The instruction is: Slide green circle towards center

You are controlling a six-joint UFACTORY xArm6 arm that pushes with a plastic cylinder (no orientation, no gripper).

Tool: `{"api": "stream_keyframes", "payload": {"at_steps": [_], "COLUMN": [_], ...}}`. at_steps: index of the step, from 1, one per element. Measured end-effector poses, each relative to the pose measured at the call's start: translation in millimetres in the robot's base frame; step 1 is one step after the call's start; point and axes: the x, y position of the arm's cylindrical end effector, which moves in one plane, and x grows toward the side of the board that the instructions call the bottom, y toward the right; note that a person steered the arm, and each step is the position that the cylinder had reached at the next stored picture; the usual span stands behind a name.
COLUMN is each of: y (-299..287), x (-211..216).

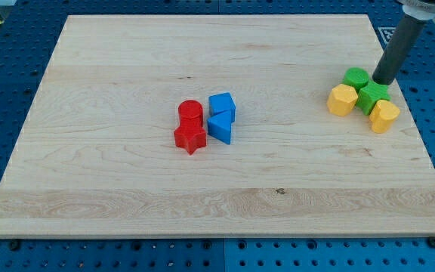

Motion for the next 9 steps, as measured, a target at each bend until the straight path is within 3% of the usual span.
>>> {"api": "stream_keyframes", "payload": {"at_steps": [1, 2, 7, 9], "y": [28.7, 19.9, -87.9, -126.4], "x": [-6.5, -2.7, 10.1, 38.1]}}
